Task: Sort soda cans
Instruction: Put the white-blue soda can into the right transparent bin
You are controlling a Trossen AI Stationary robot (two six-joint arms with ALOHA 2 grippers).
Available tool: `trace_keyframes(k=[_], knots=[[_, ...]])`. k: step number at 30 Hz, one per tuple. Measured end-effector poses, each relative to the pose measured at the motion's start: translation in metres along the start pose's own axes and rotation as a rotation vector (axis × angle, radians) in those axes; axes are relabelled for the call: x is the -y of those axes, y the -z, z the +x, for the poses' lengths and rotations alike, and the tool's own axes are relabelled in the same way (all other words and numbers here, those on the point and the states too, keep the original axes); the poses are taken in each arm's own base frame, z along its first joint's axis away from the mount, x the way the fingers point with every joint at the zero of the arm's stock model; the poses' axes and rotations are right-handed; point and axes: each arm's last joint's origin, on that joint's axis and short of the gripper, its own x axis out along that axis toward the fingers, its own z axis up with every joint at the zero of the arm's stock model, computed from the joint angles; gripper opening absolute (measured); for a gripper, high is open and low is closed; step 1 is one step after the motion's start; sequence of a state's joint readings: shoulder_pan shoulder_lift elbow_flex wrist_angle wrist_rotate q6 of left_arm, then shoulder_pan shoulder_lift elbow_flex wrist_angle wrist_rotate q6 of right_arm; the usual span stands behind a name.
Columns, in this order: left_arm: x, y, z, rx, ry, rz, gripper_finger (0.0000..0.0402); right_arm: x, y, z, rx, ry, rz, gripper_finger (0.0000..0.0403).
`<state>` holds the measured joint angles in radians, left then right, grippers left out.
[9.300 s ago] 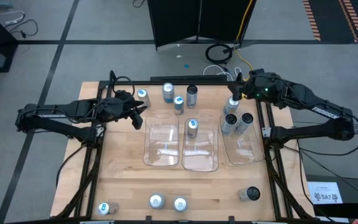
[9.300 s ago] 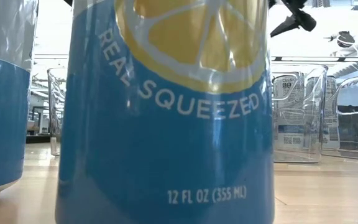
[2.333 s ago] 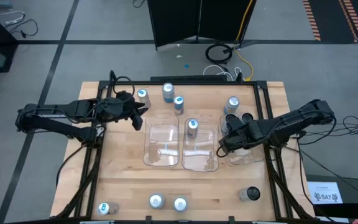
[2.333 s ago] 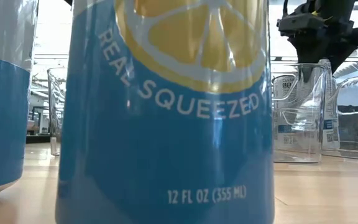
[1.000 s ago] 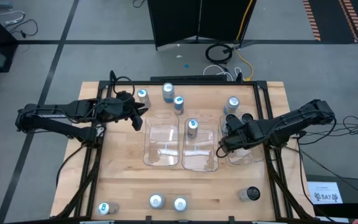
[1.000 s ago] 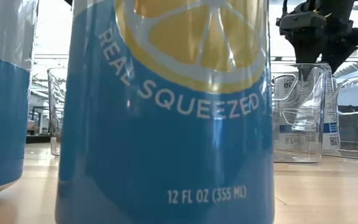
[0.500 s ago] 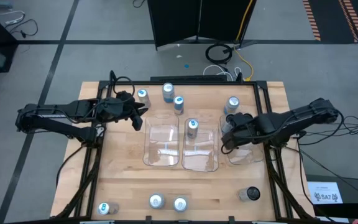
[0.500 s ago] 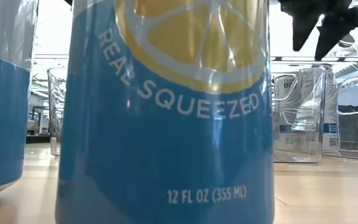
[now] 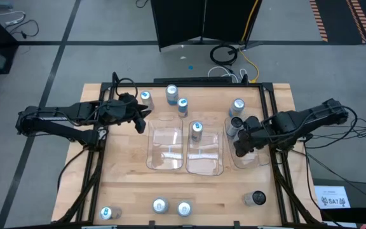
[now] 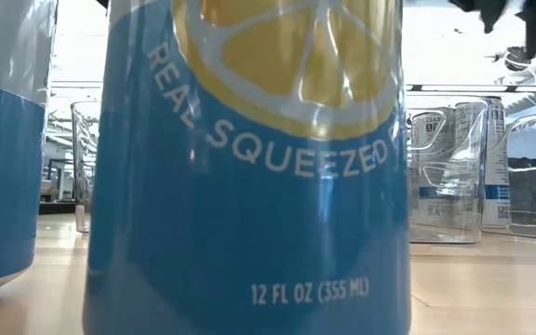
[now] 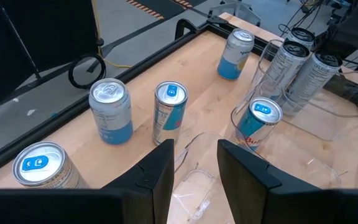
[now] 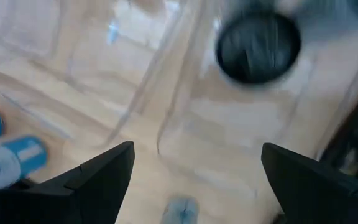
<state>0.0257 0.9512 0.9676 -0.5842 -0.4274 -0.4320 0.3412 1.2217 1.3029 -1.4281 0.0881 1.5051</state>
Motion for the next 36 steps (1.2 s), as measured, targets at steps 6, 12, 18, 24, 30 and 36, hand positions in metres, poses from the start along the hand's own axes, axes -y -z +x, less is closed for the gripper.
trace_keyframes(k=[6, 12, 18, 24, 30, 36], knots=[[0.0, 0.0, 0.0, 0.0, 0.0, 0.001, 0.0132, -0.002, 0.026, -0.003, -0.082, -0.016, 0.146, 0.0343], [0.0, 0.0, 0.0, 0.0, 0.0, 0.023, 0.0132, -0.007, 0.062, -0.003, -0.178, -0.032, 0.261, 0.0341], [0.0, 0.0, 0.0, -0.001, 0.001, 0.109, 0.0132, -0.021, 0.092, 0.007, -0.288, -0.007, 0.353, 0.0339], [0.0, 0.0, 0.0, 0.002, -0.006, 0.132, 0.0132, -0.034, 0.112, 0.008, -0.293, 0.031, 0.413, 0.0339], [0.0, 0.0, 0.0, 0.004, -0.011, 0.133, 0.0132, -0.058, 0.126, -0.001, -0.232, 0.145, 0.405, 0.0339], [-0.001, 0.0, 0.0, 0.004, -0.014, 0.133, 0.0132, -0.071, 0.147, 0.013, -0.194, 0.273, 0.348, 0.0339]])
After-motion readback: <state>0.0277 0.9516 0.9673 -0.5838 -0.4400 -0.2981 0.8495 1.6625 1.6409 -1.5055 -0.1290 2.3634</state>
